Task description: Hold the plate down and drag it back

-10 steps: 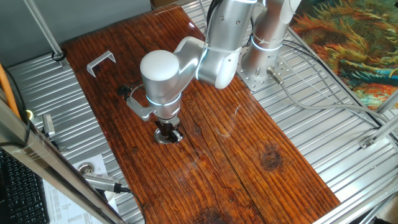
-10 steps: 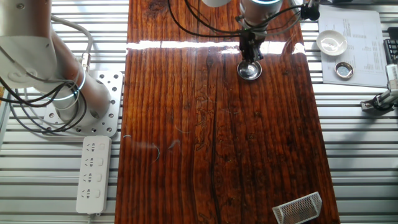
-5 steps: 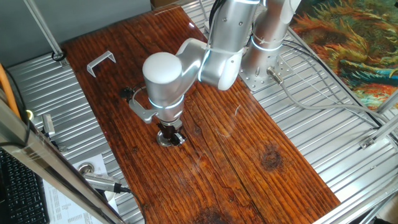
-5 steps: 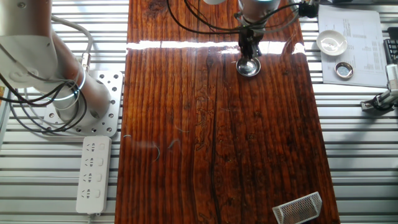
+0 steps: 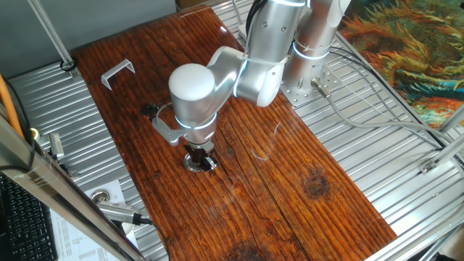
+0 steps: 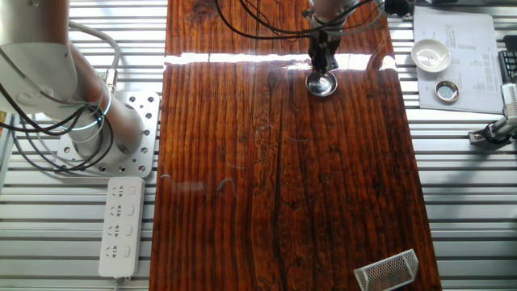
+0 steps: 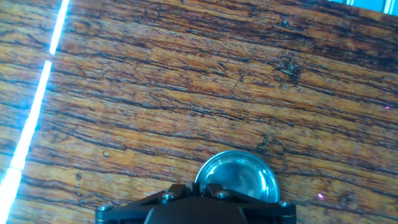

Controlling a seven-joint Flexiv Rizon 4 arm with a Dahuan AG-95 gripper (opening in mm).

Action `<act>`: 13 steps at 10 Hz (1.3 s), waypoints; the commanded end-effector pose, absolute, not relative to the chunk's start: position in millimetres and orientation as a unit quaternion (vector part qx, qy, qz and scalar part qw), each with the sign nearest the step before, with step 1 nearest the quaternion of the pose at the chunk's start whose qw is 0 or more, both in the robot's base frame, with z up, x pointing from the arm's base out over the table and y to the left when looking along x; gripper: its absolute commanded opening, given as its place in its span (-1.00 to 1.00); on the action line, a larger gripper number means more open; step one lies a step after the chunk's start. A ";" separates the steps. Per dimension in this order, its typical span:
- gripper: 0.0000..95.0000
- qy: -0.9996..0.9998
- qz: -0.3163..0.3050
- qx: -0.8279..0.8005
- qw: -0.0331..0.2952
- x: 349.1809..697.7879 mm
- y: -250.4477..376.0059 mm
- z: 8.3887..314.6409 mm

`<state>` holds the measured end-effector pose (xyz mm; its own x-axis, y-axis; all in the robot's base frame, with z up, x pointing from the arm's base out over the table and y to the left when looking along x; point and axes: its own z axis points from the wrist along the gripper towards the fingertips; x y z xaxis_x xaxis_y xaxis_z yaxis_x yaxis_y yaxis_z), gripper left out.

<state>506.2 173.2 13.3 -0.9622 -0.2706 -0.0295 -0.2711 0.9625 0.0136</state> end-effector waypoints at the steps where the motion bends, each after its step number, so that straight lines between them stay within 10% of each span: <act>1: -1.00 0.991 0.013 -0.131 0.014 505.5 175.0 -3.7; 13: -1.00 0.993 0.017 -0.119 0.015 501.0 188.4 0.0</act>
